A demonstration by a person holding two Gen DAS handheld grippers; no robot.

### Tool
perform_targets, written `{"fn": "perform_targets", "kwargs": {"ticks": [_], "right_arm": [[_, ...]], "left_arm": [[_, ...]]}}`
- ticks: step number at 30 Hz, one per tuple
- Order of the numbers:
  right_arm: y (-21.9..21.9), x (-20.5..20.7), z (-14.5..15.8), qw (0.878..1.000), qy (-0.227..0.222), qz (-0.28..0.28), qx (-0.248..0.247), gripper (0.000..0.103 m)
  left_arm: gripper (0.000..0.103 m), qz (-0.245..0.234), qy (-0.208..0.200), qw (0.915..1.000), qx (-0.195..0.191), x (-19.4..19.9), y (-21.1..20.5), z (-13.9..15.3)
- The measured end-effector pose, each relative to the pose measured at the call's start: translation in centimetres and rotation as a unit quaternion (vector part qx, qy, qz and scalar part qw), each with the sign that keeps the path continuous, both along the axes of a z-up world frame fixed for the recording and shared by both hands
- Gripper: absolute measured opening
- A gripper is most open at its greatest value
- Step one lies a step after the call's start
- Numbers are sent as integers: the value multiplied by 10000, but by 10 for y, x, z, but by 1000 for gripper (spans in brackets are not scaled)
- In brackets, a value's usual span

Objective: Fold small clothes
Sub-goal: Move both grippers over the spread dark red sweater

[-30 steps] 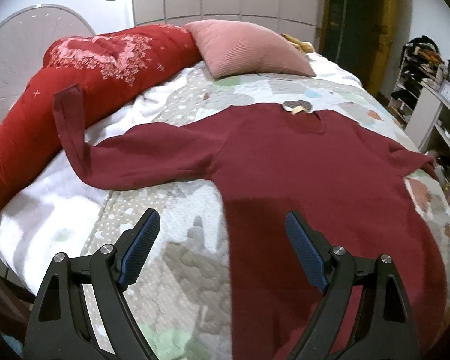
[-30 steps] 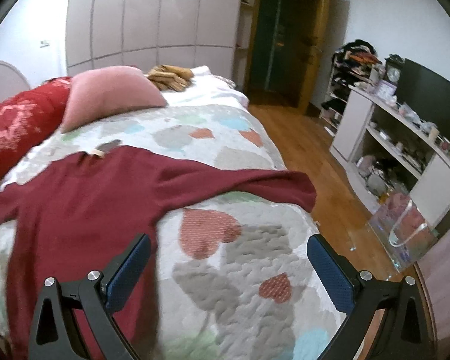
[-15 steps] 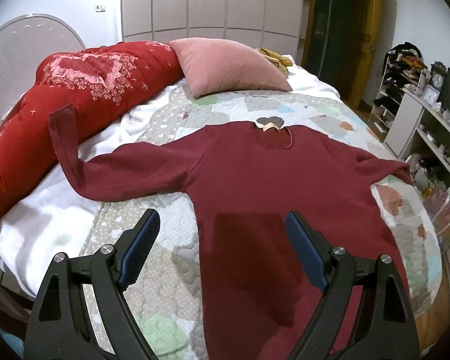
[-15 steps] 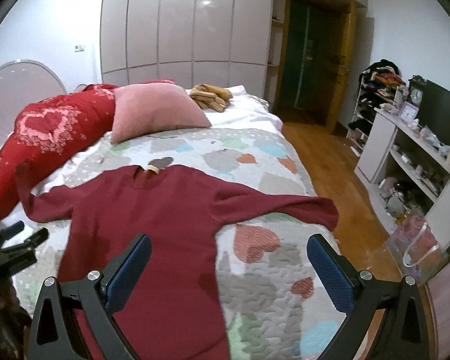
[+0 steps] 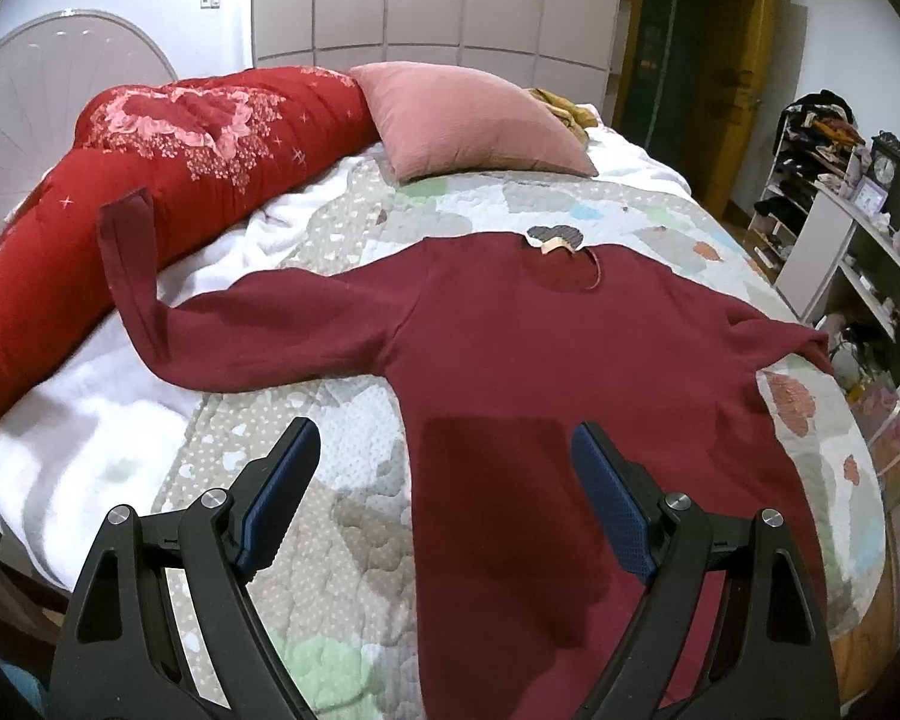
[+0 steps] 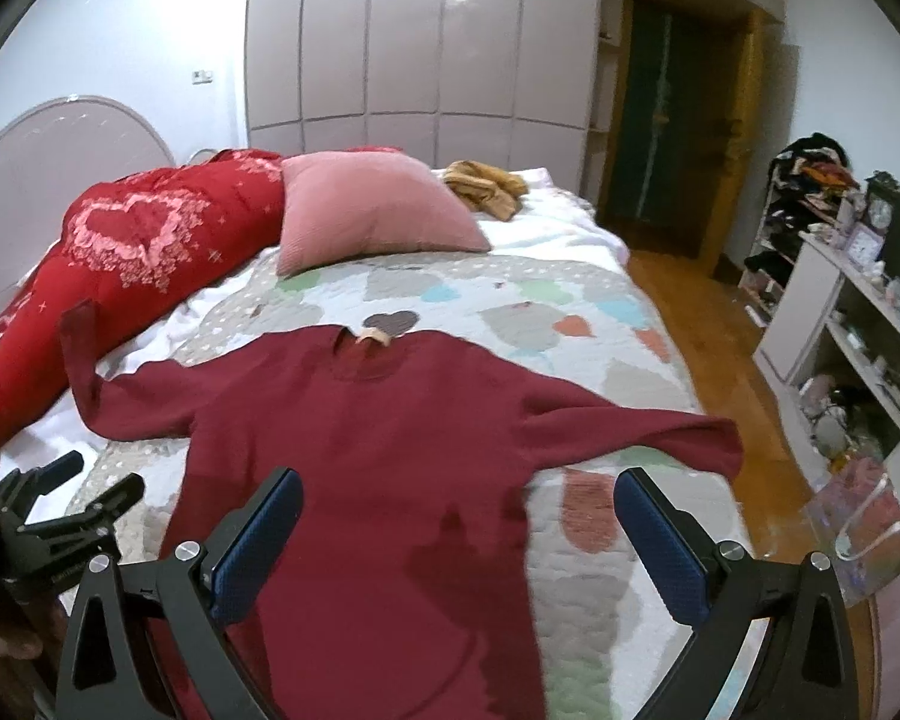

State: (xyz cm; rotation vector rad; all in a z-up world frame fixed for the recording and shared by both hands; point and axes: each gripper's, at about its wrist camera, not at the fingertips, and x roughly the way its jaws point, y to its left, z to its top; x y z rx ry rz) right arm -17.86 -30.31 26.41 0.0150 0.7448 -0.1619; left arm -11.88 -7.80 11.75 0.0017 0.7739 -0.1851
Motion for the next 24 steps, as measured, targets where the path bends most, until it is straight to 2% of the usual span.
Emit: {"fn": "perform_targets", "kwargs": {"ticks": [15,24], "right_arm": [[30,72,-64,9980,371,319,394,103],[33,111,-103,9954,541,365,698,103]], "left_arm": [[86,-118,125,9999,14,39,-1,-30],[86,100,294,9994,-122,71,14,-49]]}}
